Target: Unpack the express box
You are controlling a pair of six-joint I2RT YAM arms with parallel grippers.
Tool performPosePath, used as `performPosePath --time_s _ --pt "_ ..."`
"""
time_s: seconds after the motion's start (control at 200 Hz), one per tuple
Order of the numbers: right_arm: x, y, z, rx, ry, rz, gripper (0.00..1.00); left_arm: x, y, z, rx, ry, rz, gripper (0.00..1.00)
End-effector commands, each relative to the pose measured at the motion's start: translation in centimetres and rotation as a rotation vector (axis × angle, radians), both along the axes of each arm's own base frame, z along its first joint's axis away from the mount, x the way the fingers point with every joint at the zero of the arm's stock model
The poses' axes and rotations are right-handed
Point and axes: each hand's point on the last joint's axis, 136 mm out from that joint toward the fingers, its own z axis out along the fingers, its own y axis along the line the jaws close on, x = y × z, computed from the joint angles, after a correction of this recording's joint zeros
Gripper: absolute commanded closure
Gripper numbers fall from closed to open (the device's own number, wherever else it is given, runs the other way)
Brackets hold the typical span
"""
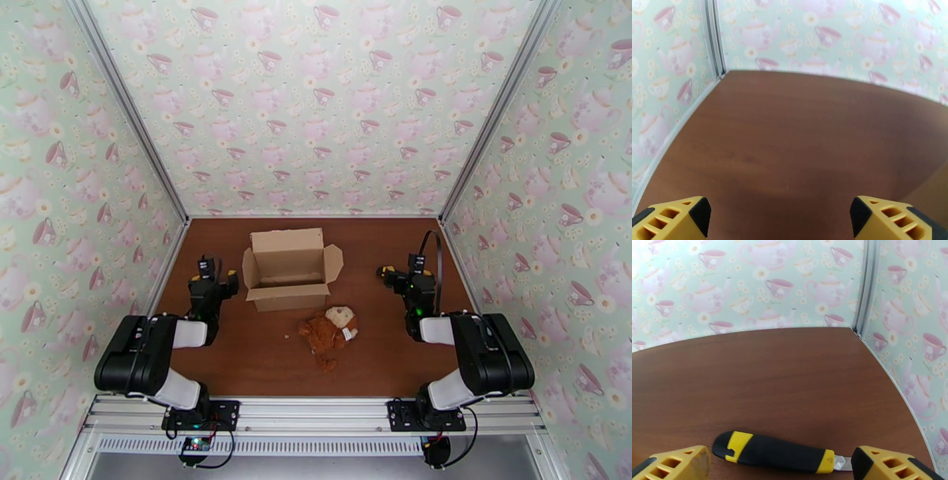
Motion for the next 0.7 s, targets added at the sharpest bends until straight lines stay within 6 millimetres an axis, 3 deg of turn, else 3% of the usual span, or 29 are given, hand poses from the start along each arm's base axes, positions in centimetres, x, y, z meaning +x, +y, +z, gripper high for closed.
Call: performPosePath --time_s 0.0,0.696 --pt "-0.06 0.41 0.03 0.018 -0.016 0.020 0.00 0.49 -0.30 1.60 0.010 -0.071 -0.013 0.00" --pt "0.00 0.57 0.11 0.019 -0.017 0.030 0.00 0.50 -0.18 1.72 0.058 -0.065 0.046 0.00"
